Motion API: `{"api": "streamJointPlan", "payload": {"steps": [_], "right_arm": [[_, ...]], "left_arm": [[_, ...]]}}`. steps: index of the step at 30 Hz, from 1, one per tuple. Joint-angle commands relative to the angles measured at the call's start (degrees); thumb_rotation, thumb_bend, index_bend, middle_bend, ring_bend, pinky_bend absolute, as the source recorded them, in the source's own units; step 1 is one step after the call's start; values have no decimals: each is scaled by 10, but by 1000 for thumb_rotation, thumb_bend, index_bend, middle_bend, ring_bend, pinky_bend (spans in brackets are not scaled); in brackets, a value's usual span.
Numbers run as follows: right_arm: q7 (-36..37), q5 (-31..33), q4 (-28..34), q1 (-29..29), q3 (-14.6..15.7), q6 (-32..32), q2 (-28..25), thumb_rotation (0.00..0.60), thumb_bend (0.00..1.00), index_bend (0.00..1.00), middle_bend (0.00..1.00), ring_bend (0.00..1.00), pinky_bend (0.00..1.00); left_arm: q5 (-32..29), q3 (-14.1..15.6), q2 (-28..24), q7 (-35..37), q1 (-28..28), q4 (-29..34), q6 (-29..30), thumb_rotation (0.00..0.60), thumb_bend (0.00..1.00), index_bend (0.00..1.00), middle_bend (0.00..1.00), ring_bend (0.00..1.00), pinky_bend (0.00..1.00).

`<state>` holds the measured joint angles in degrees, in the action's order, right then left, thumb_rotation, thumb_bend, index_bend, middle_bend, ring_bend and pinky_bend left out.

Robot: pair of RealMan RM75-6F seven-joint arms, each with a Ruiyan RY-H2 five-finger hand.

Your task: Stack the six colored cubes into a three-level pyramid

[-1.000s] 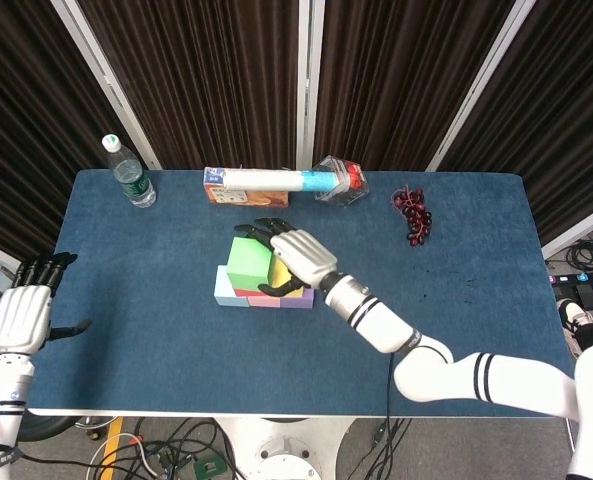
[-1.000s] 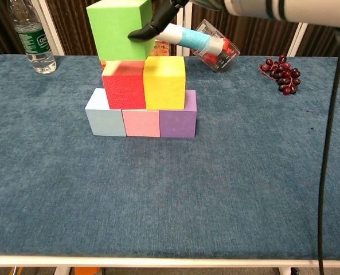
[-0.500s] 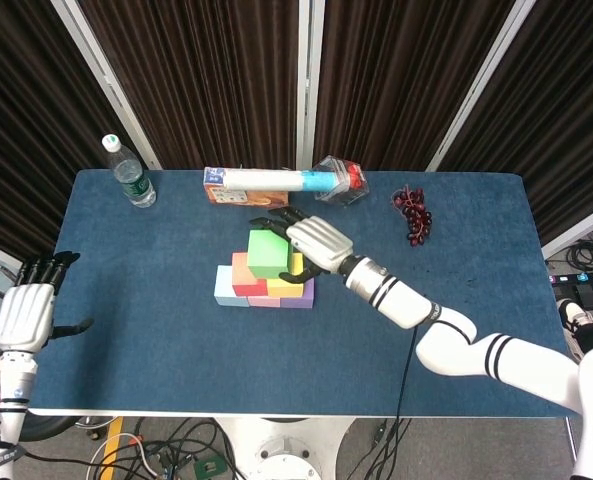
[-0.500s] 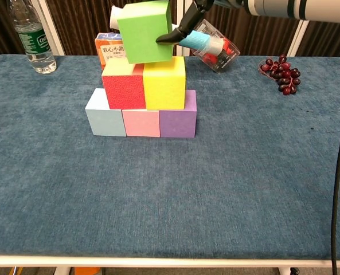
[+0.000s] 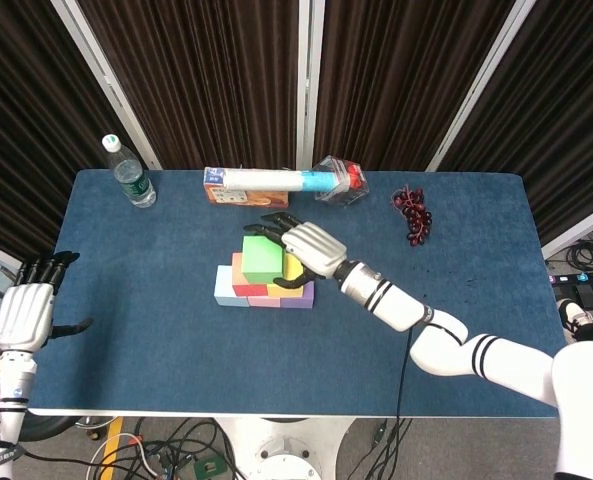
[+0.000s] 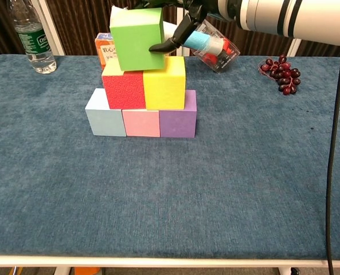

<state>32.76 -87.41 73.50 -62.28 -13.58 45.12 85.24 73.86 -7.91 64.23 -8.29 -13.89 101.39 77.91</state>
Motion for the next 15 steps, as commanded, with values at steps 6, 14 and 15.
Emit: {"api": "streamJointPlan", "payload": {"steps": [6,14,15], "right_arm": [[1,4,-7,-1,8,7,5,600,301,88,272,0,0],[-4,8,-8,-3,12,11,6,600,302,88,272,0,0],[-4,8,-8,-4,12,11,7,600,302,88,272,0,0]], "left_arm": [[1,1,-2,6,0,0,-3,600,0,146,104,47,64],[4,3,-3,13,0,-1,-5,600,0,146,104,47,64],[4,3,-3,14,0,-1,-5,600,0,146,104,46,64]]}}
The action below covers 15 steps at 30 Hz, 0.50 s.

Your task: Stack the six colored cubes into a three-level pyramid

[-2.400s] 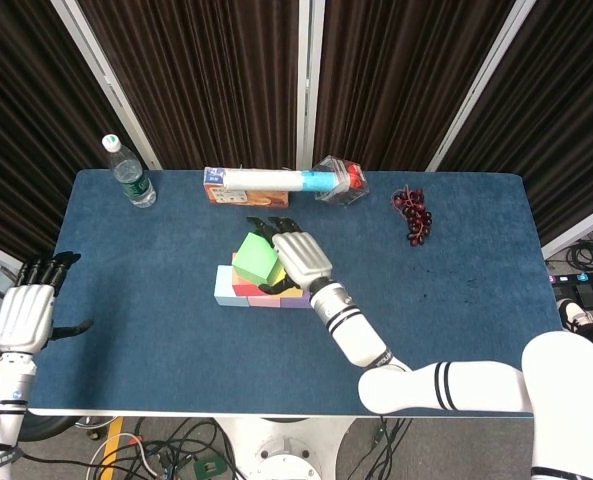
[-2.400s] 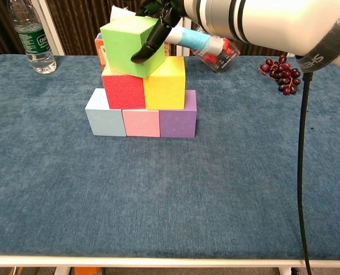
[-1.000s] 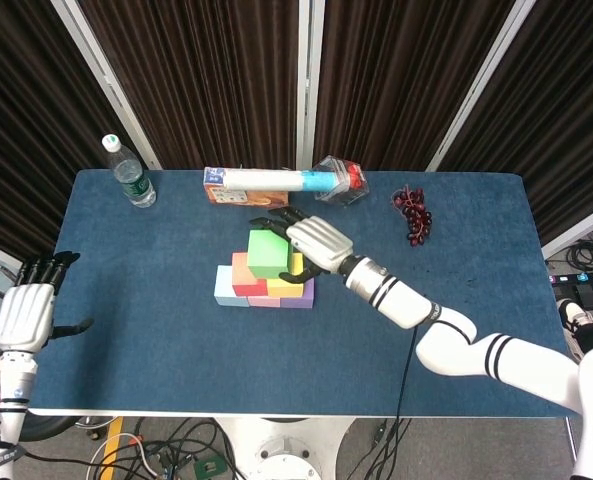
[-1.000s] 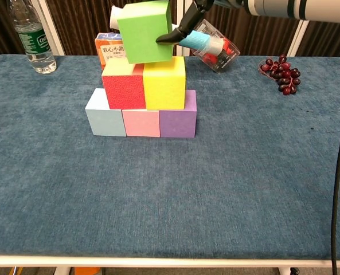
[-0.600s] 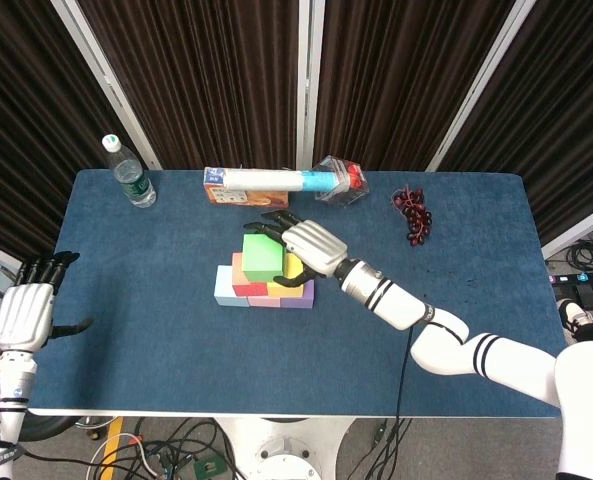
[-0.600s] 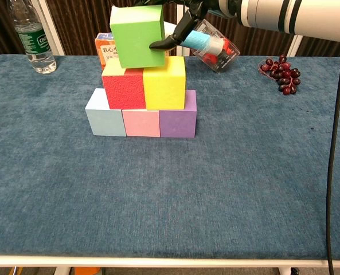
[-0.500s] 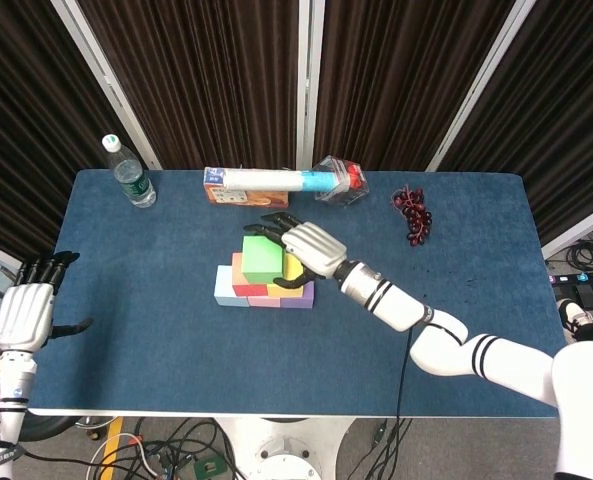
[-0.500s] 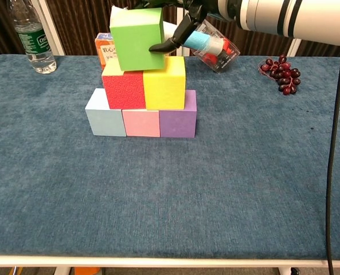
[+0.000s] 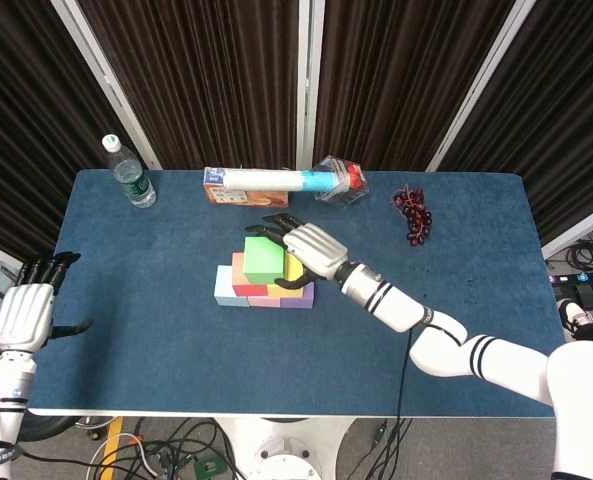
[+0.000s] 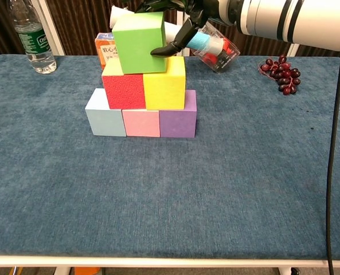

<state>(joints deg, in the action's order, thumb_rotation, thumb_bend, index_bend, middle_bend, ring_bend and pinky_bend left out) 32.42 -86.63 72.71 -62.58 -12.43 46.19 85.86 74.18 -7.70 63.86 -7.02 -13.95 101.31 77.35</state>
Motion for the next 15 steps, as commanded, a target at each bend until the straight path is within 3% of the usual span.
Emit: {"api": "streamJointPlan", "payload": {"steps": [1,15], "right_arm": [[-1,1,1,-1,1,0,0,600,302,87,272,0,0],[-13,8,1,-5,6,-3,2,600,288,65,253,0,0]], "left_arm": [[2,1,0,2,1,0,1,600,0,146,104,46,64],[2,1,0,7,1,-1,0,600,0,146,104,47,64]]}}
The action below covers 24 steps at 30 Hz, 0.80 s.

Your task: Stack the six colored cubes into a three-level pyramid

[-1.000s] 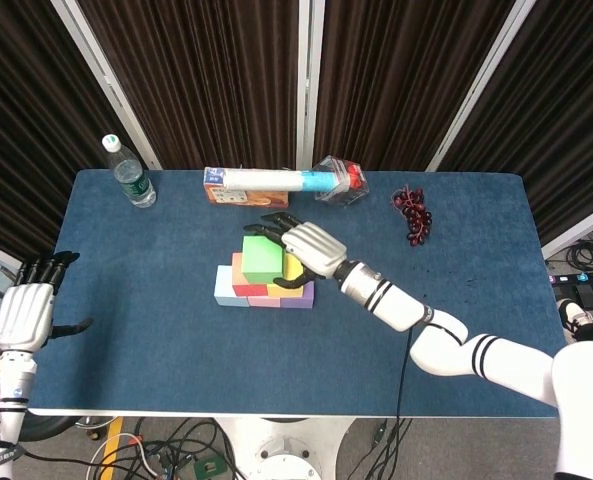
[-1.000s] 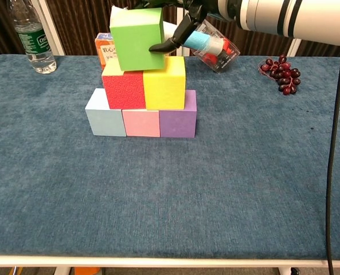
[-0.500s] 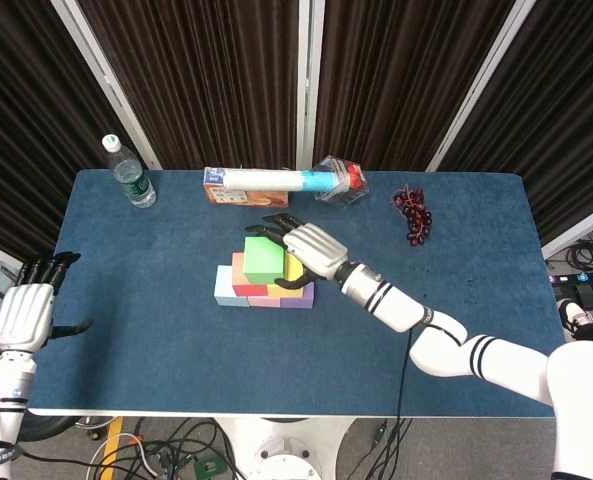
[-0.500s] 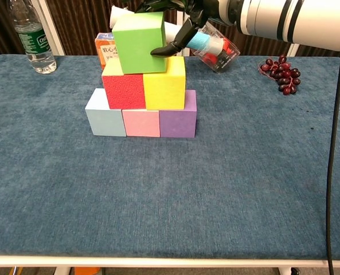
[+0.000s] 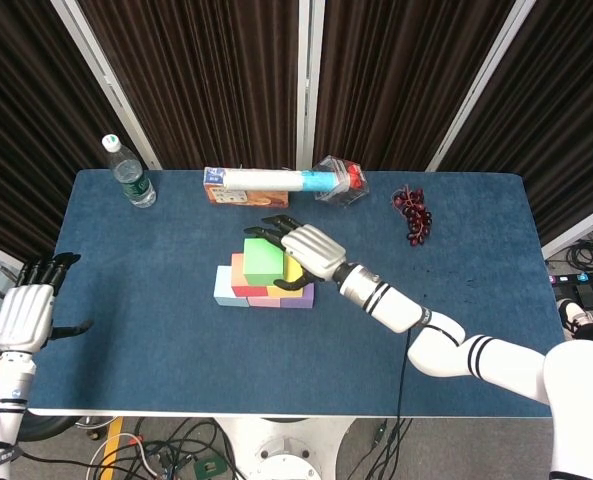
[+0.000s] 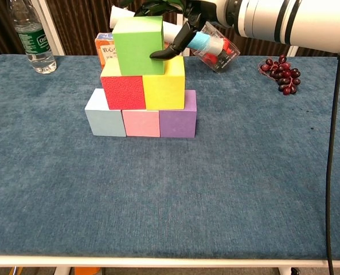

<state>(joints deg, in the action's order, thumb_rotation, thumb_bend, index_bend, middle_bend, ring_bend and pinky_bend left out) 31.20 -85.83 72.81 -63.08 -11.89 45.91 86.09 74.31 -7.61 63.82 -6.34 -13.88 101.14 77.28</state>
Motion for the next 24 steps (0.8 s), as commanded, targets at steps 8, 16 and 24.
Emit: {"api": "streamJointPlan", "payload": {"steps": [8,16,24], "right_arm": [[-4,2,4,-1,4,-2,-2,600,223,0,133,0,0],[-12,2,21,3,2,8,-13,600,219,0,34,0,0],[-59,18,105,47,-18,74,-86,600,215,0,0,0,0]], "left_arm": [[1,0,2,1,1,-2,2,600,0,146,104,46,64],[3,0,2,0,1,-2,5,600,0,146,104,46,64],[-5,-7,6,-4,3,-11,13,600,0,146,104,46,65]]}}
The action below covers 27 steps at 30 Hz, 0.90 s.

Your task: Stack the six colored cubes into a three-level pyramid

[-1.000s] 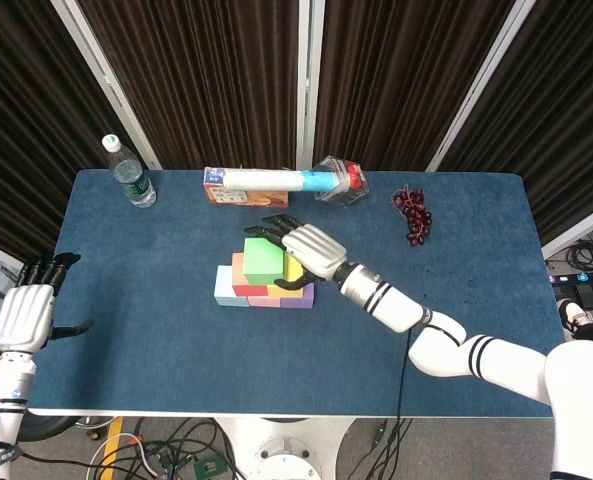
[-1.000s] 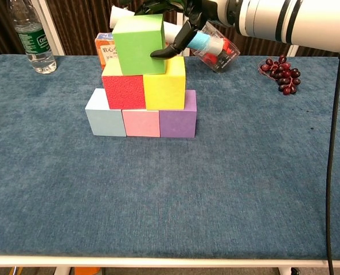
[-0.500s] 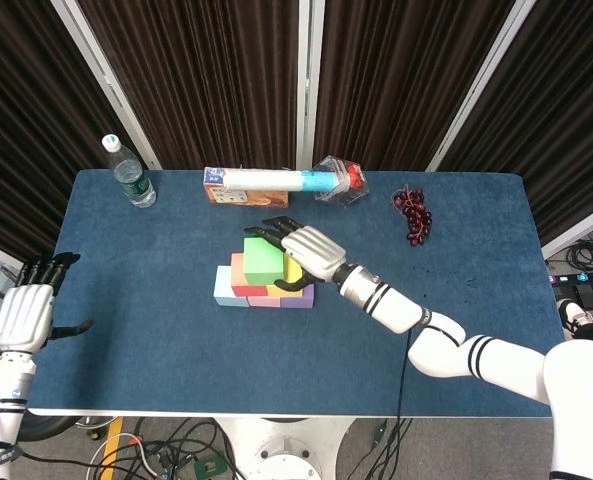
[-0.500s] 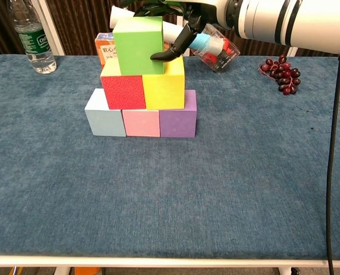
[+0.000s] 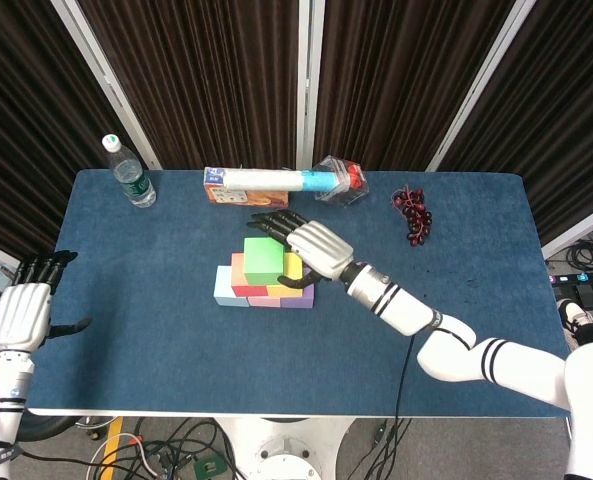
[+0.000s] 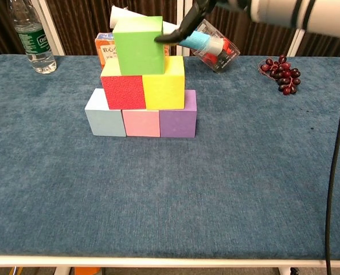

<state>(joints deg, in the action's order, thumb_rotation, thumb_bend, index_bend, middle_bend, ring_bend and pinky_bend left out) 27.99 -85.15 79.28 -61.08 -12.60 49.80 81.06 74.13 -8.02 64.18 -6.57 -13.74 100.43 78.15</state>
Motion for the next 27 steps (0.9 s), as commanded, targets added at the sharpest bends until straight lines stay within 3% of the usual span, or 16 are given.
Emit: {"api": "streamJointPlan", "payload": {"steps": [1,4,8,10,17,27], "right_arm": [[-37,16,55,38,-12,48,-48,600,214,0,0,0,0],[-116,53,105,89,-11,98,-89,600,207,0,0,0,0],[-268,105,164,183,20,192,-132,600,212,0,0,0,0],[-308,122,178,222,38,226,-142,600,213,0,0,0,0],[-268,98,161,343,112,296,-158,600,208,0,0,0,0],[-216,31,117,449,154,383,-133,600,211,0,0,0,0]], "left_arm": [[-7,-5,4,-2,2,-8,7,600,0,146,104,46,65],[-17,-10,12,0,8,-23,20,600,0,146,104,46,65],[-26,-13,28,-2,18,-54,40,600,0,146,104,46,65],[-27,-13,35,0,23,-65,47,600,0,146,104,46,65],[6,1,68,24,47,-116,91,600,0,146,104,47,64],[44,40,81,16,94,-105,135,600,0,146,104,46,64]]}}
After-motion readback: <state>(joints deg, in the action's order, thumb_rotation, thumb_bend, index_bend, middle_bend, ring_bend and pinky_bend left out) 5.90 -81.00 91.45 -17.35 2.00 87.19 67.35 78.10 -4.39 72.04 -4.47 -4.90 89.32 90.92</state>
